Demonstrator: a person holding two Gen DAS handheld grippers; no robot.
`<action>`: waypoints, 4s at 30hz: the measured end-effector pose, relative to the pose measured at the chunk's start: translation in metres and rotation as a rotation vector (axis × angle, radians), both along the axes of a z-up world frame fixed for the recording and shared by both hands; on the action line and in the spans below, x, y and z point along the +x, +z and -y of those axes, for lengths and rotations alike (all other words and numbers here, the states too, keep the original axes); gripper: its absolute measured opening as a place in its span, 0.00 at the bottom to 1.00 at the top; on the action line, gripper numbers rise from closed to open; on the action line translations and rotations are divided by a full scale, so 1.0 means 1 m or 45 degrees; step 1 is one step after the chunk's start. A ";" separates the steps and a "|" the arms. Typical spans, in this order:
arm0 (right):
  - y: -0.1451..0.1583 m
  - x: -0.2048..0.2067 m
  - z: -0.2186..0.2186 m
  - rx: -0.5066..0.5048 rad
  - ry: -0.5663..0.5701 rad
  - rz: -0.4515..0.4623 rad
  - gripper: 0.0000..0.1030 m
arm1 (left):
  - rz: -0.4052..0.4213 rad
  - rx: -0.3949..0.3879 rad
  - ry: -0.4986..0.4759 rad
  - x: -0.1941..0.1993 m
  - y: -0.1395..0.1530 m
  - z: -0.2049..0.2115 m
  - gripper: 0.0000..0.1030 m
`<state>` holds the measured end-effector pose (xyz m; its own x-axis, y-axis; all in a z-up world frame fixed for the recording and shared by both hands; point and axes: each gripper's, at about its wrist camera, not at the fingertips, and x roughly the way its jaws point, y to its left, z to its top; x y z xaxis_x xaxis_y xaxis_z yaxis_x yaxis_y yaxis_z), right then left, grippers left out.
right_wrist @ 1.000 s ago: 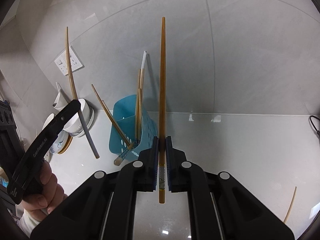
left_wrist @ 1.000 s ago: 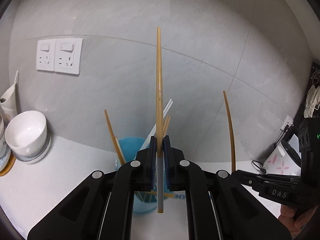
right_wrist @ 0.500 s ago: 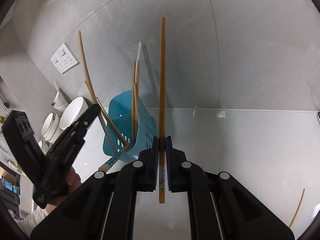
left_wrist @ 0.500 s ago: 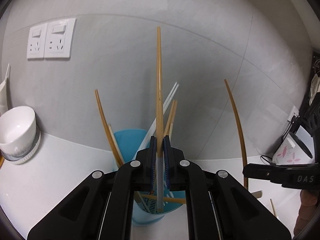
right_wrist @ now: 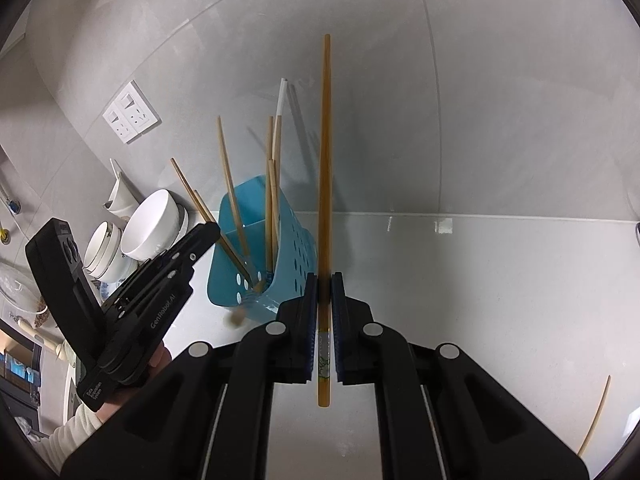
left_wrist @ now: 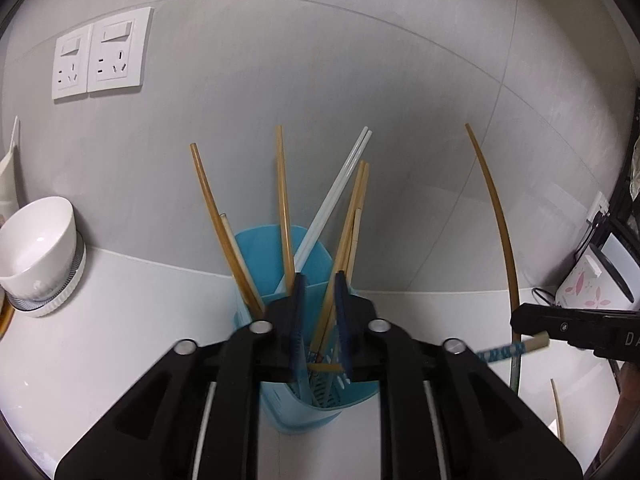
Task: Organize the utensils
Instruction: 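Lower the left tool's chopstick into the blue holder and open it, then lower the right tool's chopstick into the blue holder and open it, then move both open tools back over the last two chopsticks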
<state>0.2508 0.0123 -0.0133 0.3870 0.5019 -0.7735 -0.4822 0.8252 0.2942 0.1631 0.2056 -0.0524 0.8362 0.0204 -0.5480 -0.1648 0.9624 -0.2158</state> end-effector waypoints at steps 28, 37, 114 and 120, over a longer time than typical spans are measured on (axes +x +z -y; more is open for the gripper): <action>0.053 -0.023 -0.063 0.209 0.167 0.255 0.06 | -0.258 0.100 0.072 -0.059 0.034 -0.031 0.94; 0.032 -0.026 -0.087 0.210 0.156 0.331 0.06 | -0.304 0.086 0.102 -0.063 0.024 -0.047 0.94; 0.061 -0.089 -0.021 -0.109 0.062 0.600 0.85 | -0.347 0.016 0.076 -0.072 0.024 -0.023 0.94; 0.046 -0.085 0.024 -0.152 -0.028 0.503 0.91 | -0.381 0.021 0.021 -0.076 0.022 0.009 0.94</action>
